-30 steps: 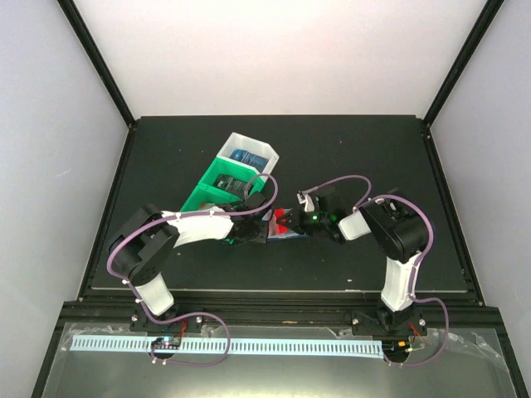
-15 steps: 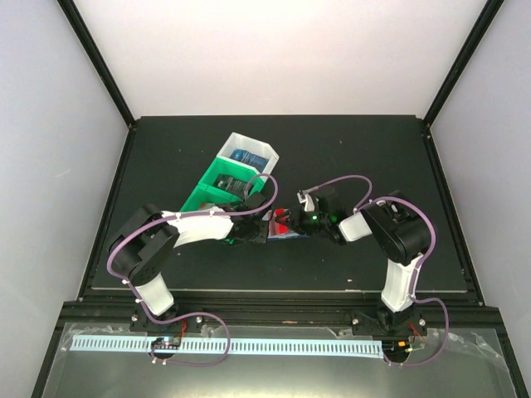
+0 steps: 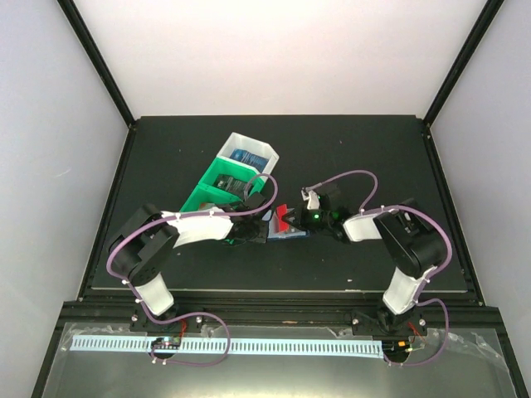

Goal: Put the credit cards into the card holder
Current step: Insert the credit card into the card holder.

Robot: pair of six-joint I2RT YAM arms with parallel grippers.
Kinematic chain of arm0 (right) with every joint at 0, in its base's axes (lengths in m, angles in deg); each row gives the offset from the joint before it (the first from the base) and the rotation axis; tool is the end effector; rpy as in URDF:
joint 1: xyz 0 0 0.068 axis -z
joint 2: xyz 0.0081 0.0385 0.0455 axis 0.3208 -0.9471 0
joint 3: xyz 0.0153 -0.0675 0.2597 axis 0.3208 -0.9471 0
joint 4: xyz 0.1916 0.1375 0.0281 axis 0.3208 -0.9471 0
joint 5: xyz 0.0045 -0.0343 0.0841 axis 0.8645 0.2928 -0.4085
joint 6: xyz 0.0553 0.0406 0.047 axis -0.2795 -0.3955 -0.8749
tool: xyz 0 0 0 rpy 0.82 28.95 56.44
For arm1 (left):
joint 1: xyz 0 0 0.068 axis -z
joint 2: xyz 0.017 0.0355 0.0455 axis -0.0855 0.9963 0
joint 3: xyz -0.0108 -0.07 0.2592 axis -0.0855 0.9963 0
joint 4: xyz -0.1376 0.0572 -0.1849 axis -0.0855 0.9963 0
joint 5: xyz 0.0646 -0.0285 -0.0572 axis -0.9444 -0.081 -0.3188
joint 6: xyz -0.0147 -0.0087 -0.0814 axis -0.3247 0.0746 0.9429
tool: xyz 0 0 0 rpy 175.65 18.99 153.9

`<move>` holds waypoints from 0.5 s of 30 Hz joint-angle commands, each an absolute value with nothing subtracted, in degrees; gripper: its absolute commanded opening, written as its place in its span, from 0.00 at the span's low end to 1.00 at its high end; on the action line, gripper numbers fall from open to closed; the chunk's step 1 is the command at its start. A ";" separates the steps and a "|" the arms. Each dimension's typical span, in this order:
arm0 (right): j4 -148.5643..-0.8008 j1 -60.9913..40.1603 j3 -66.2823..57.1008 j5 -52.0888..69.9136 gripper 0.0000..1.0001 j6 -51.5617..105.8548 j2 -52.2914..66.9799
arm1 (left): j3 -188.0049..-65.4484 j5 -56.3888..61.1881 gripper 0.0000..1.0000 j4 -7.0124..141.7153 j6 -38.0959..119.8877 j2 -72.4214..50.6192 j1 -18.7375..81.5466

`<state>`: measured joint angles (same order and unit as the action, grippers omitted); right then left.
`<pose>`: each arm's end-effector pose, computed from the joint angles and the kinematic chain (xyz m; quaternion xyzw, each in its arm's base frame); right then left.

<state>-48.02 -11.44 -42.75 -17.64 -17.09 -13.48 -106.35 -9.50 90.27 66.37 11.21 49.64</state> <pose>0.2627 0.1997 0.1126 0.0301 0.8694 0.4718 0.1439 0.2221 -0.2137 0.1215 0.0591 0.9769 -0.1095 0.1740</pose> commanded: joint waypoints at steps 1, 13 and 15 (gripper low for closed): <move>-55.95 -11.62 -42.09 -11.01 0.03 -11.72 -9.00 | -104.78 -9.78 0.15 89.84 66.04 10.18 49.99; -63.65 -11.12 -43.32 -9.59 0.01 -7.63 2.33 | -99.79 -6.09 0.37 82.61 66.89 -1.41 49.99; -62.80 -10.34 -44.06 -12.83 0.01 -7.65 4.04 | -98.24 -4.79 0.46 80.47 68.34 -4.74 49.95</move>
